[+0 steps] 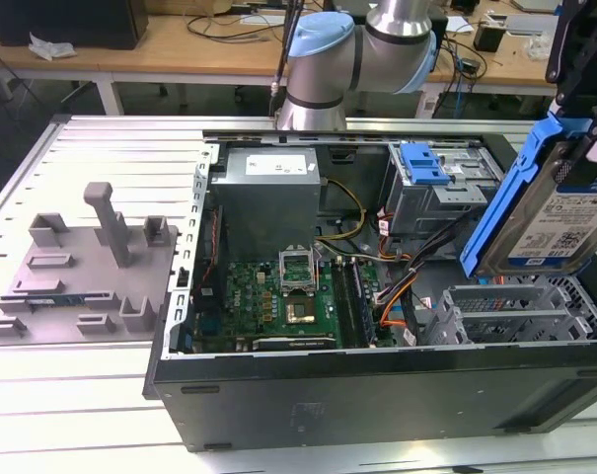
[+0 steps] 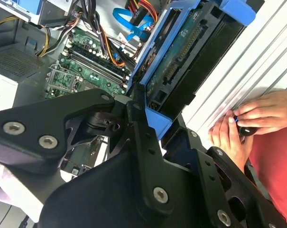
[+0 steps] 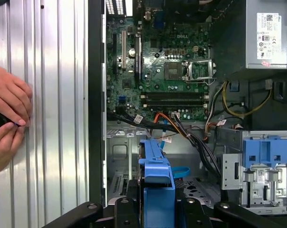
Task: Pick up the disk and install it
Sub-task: 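Insert the disk into the insertion slot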
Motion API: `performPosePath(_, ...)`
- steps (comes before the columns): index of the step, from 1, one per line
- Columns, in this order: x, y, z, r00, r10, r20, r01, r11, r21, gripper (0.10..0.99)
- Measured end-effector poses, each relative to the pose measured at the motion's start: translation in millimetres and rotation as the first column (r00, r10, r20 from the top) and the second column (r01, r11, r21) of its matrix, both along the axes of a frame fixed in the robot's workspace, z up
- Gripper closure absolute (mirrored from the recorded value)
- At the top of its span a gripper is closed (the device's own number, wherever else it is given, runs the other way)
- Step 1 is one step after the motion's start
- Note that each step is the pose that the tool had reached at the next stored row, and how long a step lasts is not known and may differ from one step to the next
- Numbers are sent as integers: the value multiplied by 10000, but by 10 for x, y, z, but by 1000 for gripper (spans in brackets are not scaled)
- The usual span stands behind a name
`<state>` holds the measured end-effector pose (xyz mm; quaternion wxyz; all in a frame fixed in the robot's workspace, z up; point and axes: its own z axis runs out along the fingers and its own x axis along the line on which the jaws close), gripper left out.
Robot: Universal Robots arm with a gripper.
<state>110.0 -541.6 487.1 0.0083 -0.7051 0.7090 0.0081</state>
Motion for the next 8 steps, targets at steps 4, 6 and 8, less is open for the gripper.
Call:
performPosePath(4, 3, 0, -26, 10000, 0, 0, 0, 10000, -19, 718)
performPosePath(6, 4, 0, -44, 10000, 0, 0, 0, 10000, -33, 718)
performPosePath(8, 5, 0, -59, 10000, 0, 0, 0, 10000, -43, 718)
